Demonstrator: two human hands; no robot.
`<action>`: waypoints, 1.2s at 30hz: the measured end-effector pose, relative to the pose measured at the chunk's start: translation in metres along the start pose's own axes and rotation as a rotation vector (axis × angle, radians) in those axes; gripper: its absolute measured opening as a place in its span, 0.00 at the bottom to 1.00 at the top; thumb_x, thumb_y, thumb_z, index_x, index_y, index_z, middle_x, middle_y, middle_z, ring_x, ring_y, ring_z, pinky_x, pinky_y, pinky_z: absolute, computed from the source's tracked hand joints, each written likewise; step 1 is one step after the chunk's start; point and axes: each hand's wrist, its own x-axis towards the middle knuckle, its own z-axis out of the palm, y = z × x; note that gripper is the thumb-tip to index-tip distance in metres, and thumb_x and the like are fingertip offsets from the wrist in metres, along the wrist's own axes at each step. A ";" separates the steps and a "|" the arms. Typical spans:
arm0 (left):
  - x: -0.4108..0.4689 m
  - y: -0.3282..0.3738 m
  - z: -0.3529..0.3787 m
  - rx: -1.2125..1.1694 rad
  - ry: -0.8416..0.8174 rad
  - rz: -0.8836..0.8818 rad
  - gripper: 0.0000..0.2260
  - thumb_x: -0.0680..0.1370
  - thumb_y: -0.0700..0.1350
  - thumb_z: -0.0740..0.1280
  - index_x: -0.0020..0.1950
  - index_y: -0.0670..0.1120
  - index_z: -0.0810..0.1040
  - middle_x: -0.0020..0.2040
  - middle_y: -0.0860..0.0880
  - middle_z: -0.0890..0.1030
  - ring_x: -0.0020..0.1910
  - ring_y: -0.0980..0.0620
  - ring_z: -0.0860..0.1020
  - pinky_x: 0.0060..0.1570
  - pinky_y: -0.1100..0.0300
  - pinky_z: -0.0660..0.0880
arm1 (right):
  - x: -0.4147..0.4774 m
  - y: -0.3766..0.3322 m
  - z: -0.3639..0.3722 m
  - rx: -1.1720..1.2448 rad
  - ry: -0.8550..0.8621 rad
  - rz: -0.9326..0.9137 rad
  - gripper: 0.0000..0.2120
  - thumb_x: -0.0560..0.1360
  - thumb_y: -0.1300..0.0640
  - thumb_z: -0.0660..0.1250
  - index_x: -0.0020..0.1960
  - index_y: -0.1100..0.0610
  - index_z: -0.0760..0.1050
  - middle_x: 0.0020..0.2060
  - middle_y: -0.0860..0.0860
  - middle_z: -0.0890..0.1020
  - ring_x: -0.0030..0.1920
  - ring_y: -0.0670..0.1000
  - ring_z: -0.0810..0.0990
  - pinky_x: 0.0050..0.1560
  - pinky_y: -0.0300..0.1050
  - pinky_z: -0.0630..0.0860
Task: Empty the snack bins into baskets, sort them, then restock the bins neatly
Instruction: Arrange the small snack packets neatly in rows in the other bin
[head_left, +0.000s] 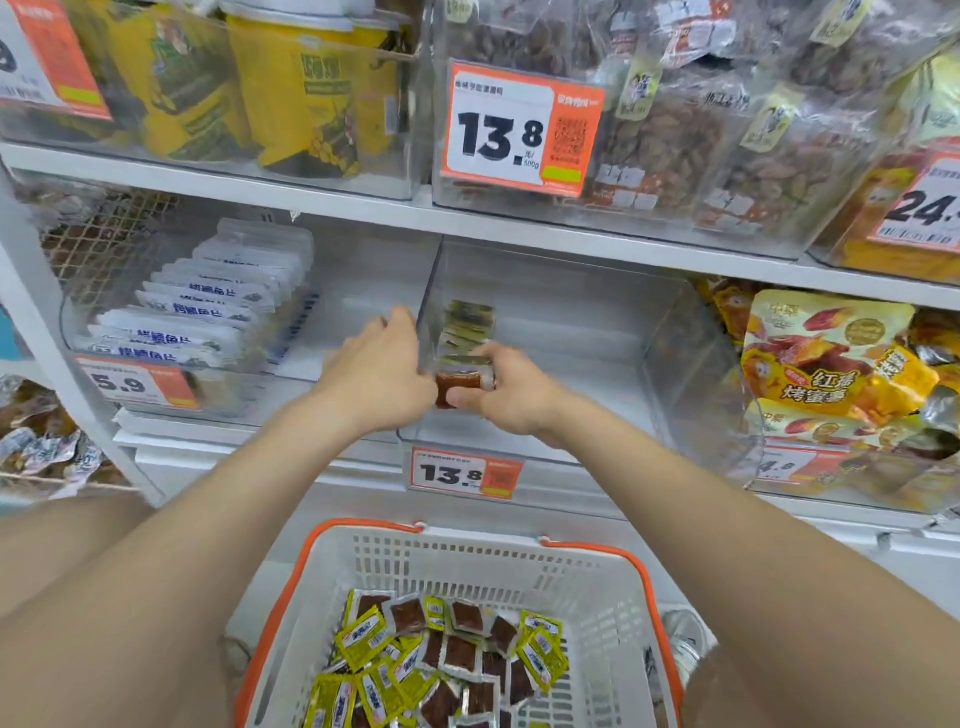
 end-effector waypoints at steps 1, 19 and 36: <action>0.002 -0.001 0.001 -0.003 -0.036 0.011 0.17 0.75 0.47 0.63 0.60 0.45 0.64 0.53 0.42 0.76 0.56 0.35 0.76 0.57 0.40 0.76 | 0.007 0.000 0.006 -0.059 -0.003 0.001 0.21 0.79 0.59 0.73 0.68 0.55 0.68 0.60 0.53 0.81 0.56 0.52 0.80 0.59 0.43 0.76; 0.001 -0.002 0.010 -0.062 -0.005 0.050 0.09 0.80 0.43 0.61 0.55 0.46 0.61 0.46 0.44 0.73 0.50 0.37 0.76 0.56 0.38 0.75 | 0.061 -0.005 0.006 -0.164 -0.114 0.275 0.55 0.72 0.47 0.78 0.81 0.62 0.43 0.69 0.55 0.71 0.67 0.56 0.73 0.65 0.50 0.75; -0.002 -0.001 0.009 -0.048 0.016 0.047 0.09 0.81 0.44 0.62 0.56 0.46 0.62 0.47 0.43 0.75 0.48 0.39 0.76 0.52 0.39 0.76 | 0.038 -0.013 -0.019 -0.080 0.100 0.098 0.46 0.60 0.53 0.88 0.68 0.48 0.64 0.48 0.42 0.71 0.54 0.54 0.81 0.47 0.53 0.86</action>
